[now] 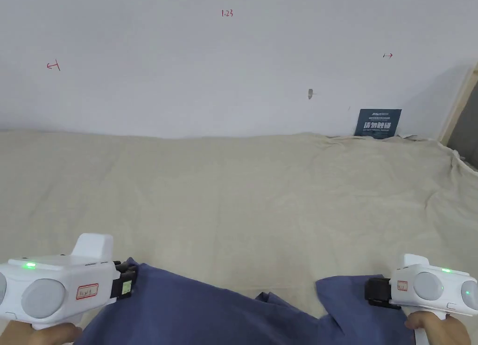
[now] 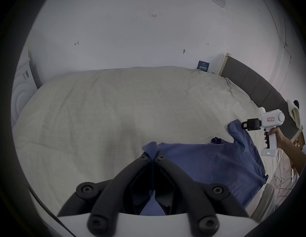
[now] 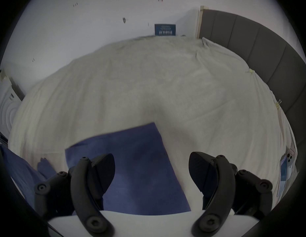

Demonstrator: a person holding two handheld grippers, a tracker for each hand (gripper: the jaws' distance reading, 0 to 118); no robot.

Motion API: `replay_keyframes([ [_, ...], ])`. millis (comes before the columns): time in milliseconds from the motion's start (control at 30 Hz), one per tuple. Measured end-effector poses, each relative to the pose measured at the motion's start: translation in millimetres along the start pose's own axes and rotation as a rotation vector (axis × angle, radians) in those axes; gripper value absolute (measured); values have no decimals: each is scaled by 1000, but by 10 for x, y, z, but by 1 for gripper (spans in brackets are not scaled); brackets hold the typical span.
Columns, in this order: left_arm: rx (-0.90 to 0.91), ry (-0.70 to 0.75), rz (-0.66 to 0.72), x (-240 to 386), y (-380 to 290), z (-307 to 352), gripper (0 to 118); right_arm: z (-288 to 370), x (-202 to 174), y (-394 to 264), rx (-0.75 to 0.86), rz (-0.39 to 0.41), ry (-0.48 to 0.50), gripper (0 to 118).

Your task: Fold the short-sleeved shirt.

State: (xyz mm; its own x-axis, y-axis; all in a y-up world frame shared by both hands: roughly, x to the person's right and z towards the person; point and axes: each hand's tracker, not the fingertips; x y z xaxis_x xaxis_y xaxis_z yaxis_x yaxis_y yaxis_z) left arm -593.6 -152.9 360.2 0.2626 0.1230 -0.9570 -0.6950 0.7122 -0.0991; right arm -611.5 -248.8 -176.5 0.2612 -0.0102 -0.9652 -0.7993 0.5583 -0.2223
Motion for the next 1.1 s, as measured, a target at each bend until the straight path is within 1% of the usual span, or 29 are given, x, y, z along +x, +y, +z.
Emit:
replay_keyframes([
  [133,-3,-4,1,-2,-9,-32,0,-116,76,-75,-39,10,-30,91],
  [167,-5,-4,2,1,-9,-34,0,-129,76,-93,-56,16,-35,87],
  [200,-4,-5,3,3,-19,-34,0,-128,66,-112,-61,20,-44,79],
  [233,-4,-4,5,4,-27,-31,0,-101,94,-150,-49,18,-32,73],
  [267,-6,-5,8,4,-36,-28,0,-79,98,-163,-36,3,-15,63],
  [333,-8,-6,10,1,-55,-30,0,-45,96,-158,-46,-14,-6,31],
  [367,-8,-3,10,2,-64,-26,0,50,38,-192,-46,-5,-1,9],
  [400,-9,-2,12,0,-70,-24,0,68,25,-209,-45,-1,4,3],
  [433,-10,-1,15,10,-76,-12,0,85,7,-225,-49,-2,17,2],
  [467,-8,1,19,14,-85,1,0,120,-17,-234,-32,10,-1,2],
  [500,-8,3,22,12,-91,15,0,115,19,-215,-31,31,4,2],
  [567,-5,7,23,4,-102,47,0,240,19,-208,-8,42,6,1],
  [667,-1,22,24,-18,-92,94,0,508,34,-137,55,48,45,1],
  [767,17,34,40,-33,-80,192,0,890,12,-72,122,81,61,1],
  [967,55,62,81,-113,-73,472,0,1667,130,56,272,90,121,1],
  [1033,77,72,91,-154,-41,601,0,1976,103,88,317,107,131,1],
  [1100,103,85,107,-192,33,757,0,2249,107,154,368,105,149,1],
])
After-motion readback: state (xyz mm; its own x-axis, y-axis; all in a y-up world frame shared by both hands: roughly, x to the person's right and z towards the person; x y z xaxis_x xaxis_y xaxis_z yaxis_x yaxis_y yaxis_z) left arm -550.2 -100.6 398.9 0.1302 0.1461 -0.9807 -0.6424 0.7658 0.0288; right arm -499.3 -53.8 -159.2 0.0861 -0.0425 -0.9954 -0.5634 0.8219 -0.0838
